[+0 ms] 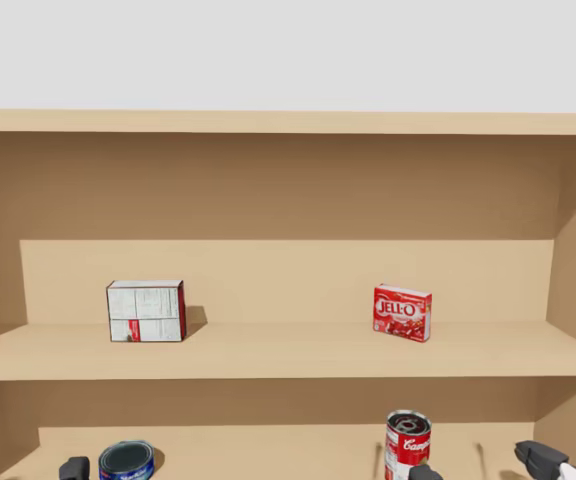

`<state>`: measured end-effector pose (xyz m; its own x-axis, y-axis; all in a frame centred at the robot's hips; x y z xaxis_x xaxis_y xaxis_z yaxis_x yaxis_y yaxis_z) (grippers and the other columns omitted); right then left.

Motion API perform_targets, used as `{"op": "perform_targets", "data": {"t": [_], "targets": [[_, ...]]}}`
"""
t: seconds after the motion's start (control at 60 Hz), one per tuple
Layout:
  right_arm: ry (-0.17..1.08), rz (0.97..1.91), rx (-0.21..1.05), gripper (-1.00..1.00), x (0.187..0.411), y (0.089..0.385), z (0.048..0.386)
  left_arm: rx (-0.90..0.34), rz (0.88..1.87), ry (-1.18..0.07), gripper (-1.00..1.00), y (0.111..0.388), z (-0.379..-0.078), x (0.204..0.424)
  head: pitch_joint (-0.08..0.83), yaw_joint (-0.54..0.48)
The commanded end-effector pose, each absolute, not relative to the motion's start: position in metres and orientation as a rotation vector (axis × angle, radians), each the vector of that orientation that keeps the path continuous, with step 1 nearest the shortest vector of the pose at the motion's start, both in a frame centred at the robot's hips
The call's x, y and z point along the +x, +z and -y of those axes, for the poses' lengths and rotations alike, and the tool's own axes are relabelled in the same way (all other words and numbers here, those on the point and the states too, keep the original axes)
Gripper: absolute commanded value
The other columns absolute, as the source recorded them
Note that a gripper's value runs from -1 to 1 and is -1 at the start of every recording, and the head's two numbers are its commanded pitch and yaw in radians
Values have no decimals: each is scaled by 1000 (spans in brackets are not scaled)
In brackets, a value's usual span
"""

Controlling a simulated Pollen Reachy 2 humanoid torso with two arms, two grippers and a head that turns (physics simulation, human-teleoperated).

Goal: Find the gelatin box on the shelf and bring it to me.

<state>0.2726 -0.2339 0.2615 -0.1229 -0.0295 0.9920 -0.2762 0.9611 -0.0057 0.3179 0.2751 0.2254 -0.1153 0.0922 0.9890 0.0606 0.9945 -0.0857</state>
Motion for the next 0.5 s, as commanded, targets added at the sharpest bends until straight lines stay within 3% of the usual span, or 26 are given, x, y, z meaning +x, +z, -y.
{"op": "perform_targets", "data": {"t": [0.017, 0.233, 0.5], "targets": [[188, 1679, 219, -1000, 271, 259, 235, -115, 1688, 26, -1000, 226, -275, 318, 3, -28], [190, 1694, 233, -1000, 271, 263, 237, -112, 1688, 23, -1000, 226, -275, 317, 34, -54], [190, 1695, 236, -1000, 271, 263, 236, -128, 1691, 20, -1000, 227, -274, 315, 117, -233]]}}
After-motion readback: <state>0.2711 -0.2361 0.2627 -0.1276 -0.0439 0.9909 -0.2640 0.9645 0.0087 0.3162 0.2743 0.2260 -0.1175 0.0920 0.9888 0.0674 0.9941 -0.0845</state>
